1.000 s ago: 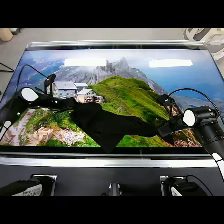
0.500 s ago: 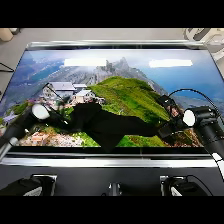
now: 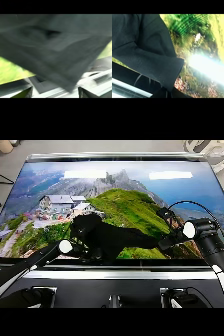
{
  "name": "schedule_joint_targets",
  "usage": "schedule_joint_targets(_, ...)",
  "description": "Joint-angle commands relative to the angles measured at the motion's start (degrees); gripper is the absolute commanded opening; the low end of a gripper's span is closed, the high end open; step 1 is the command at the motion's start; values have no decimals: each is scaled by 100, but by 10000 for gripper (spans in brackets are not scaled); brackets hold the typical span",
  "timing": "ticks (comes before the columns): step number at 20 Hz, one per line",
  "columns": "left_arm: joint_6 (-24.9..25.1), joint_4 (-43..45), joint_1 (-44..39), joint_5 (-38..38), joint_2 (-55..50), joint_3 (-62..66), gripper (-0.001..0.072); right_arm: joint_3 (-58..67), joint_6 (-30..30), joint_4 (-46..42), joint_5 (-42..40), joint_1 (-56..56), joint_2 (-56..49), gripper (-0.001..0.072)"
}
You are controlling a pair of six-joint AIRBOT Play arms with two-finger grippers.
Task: Fold the shirts.
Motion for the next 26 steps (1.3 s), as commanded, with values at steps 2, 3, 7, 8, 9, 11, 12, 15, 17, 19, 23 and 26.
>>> schedule_joint_targets(2,-116,-258,-437,1073,-210,-48,600,-2,4,2,7,4,0,15)
schedule_joint_targets(3,-247,-291,-444,1239,-210,-48,595,-2,7,4,7,4,0,15)
schedule_joint_targets(7,-367,-289,-444,1445,-264,-48,86,-2,9,136,4,4,0,14)
schedule_joint_targets(8,-225,-289,-444,1445,-245,-39,28,0,9,151,2,4,2,14)
schedule_joint_targets(9,68,-286,-437,1443,-175,-7,27,0,7,146,-20,4,2,14)
schedule_joint_targets(11,1143,-260,-337,1410,267,212,25,114,72,118,-79,4,33,14)
schedule_joint_targets(12,1805,-181,-219,1290,612,411,25,332,201,66,-122,4,101,14)
schedule_joint_targets(15,2767,363,501,614,1996,1550,25,1814,691,-745,-649,4,396,14)
schedule_joint_targets(17,2551,422,1226,621,2885,2640,25,3397,1294,-1869,-1014,4,573,14)
schedule_joint_targets(19,2295,422,1937,863,3569,3832,25,4948,1530,-2850,-927,4,671,14)
schedule_joint_targets(23,1971,284,2308,592,3930,5125,25,6730,1460,-2277,-382,4,887,14)
schedule_joint_targets(26,1971,450,2286,435,3930,5163,25,6747,1344,-2555,-420,4,1132,14)
